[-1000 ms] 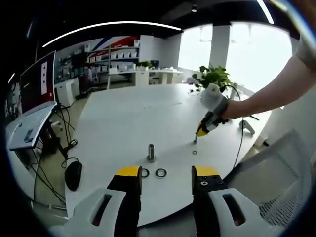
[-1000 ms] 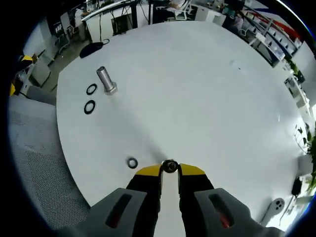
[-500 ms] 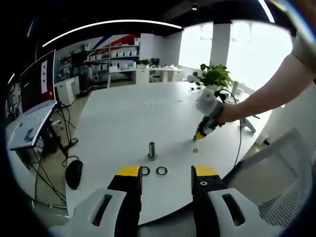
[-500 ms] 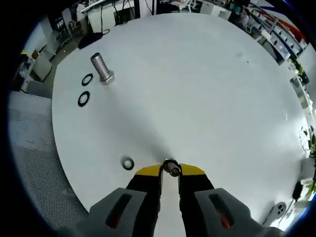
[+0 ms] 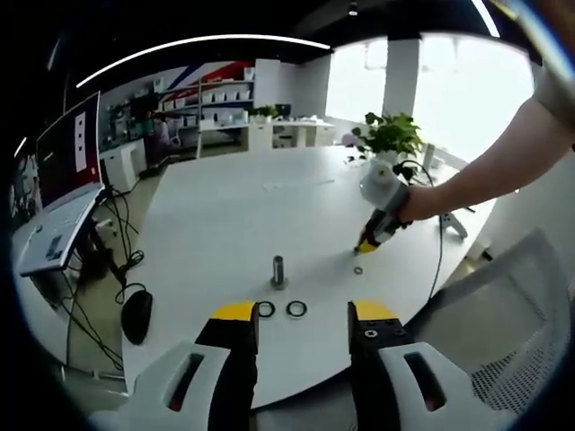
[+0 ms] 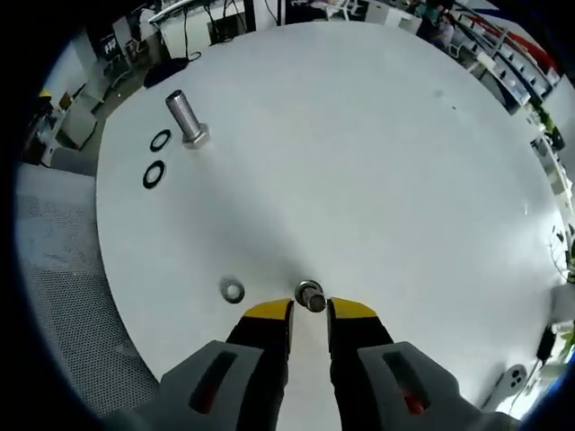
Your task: Place the washer onto the threaded stud by aligning its center hole with the stud, sliding it down to the base, and recovering from edge contact or off-axis alignment until the washer reaches the visible bottom stop.
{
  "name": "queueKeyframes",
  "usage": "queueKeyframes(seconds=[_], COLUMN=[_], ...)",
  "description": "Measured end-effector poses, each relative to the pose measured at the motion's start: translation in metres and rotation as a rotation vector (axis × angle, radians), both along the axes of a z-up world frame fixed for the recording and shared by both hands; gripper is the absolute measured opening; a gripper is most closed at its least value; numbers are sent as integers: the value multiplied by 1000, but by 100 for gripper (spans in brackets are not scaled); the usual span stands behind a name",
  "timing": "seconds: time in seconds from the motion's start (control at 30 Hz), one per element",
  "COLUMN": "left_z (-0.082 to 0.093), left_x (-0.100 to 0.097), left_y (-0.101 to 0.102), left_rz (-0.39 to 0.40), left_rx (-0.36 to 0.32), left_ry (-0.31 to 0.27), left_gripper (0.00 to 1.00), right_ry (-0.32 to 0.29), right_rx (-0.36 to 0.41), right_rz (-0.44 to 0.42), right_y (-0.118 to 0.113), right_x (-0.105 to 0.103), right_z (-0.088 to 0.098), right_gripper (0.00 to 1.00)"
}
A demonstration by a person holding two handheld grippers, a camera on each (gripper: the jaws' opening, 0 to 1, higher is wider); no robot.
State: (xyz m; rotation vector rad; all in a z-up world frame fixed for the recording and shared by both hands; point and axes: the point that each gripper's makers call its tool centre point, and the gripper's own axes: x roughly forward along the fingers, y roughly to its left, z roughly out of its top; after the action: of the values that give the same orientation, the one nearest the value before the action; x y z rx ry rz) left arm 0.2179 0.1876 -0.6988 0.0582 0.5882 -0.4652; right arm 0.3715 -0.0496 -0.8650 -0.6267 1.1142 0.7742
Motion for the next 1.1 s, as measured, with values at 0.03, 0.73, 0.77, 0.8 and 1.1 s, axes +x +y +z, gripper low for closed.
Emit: queueKeyframes(seconds=[0.03, 0.73, 0.77, 0.8, 1.1], left_z=[0, 2, 2, 3, 3], left_x=[0, 1, 2, 2, 3], left_y=[0, 6, 7, 7, 10], left_rz=[1, 27, 29, 30, 42], left_rx=[0, 28, 27, 25, 31], left_ry=[0, -20, -21, -21, -26], left_gripper=[37, 38, 38, 38, 38], right_ry=[0, 3, 6, 11, 23], right_rx=[1, 42, 44, 49, 74], right_rz=[-1, 33, 33, 30, 41], right_y=[-1, 16, 17, 20, 38], right_x=[0, -43, -45, -47, -46], right_z=[0, 1, -1, -2, -10], right_gripper=[18, 26, 26, 26, 26])
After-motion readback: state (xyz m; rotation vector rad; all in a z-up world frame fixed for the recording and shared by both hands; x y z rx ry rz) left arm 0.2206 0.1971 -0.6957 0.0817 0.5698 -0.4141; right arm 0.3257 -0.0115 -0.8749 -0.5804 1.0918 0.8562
